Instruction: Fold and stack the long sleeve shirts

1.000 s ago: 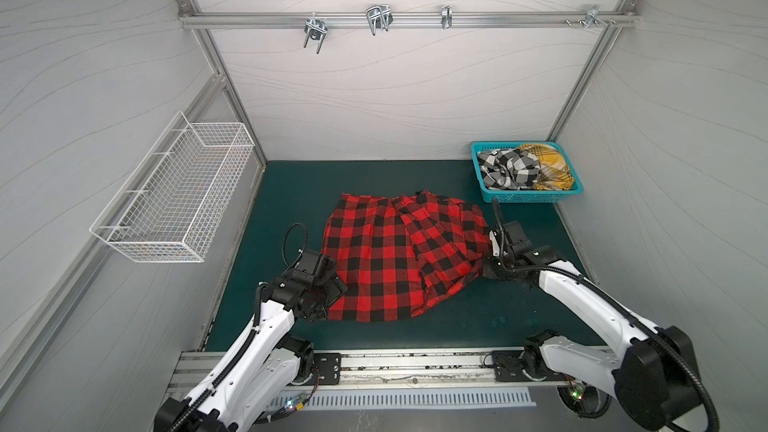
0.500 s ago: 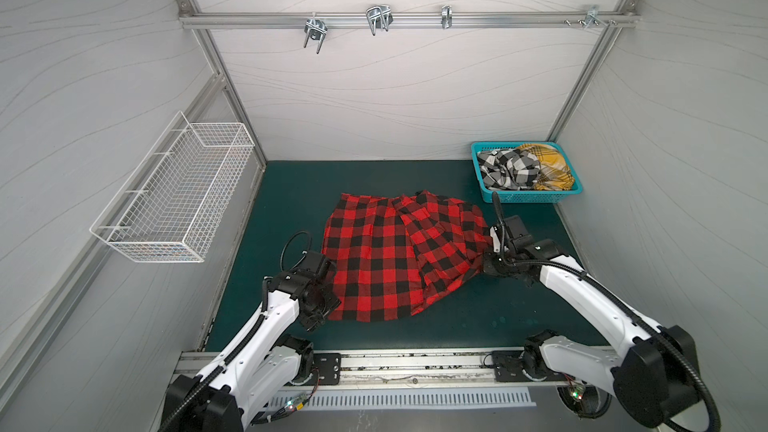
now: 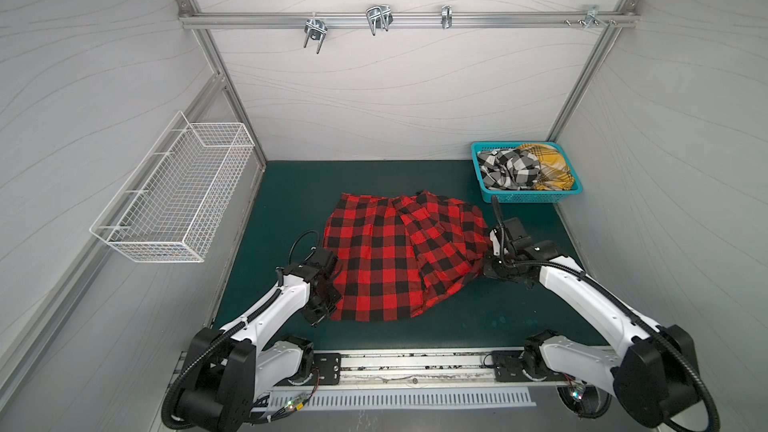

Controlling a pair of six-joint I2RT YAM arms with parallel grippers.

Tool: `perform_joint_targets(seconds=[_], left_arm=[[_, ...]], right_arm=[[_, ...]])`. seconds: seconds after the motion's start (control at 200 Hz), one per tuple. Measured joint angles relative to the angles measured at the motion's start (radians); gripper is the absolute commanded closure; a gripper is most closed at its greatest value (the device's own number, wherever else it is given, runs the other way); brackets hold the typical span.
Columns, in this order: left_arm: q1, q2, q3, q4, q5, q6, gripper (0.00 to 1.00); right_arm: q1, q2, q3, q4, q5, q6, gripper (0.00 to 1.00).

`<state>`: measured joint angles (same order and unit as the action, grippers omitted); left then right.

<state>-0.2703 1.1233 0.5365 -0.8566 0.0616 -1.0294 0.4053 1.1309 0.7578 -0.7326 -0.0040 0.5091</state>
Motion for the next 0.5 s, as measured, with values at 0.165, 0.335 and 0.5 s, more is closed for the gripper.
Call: perform_joint_targets(seconds=[0.165, 0.335, 0.5], left_arm=[[0.044, 0.124, 0.314, -0.04, -0.051, 0.066, 1.0], [0.13, 0.422, 1.021, -0.078, -0.122, 0.127, 1.0], [0.198, 0.626, 1.701, -0.141, -0.197, 0.139, 1.0]], right_arm=[[-0.039, 0.124, 0.105, -0.008, -0.008, -0.004, 1.0], [-0.127, 0.404, 0.602, -0.014, -0.02, -0.044, 1.0], [-0.166, 0.532, 1.112, 0.043, -0.023, -0.1, 1.0]])
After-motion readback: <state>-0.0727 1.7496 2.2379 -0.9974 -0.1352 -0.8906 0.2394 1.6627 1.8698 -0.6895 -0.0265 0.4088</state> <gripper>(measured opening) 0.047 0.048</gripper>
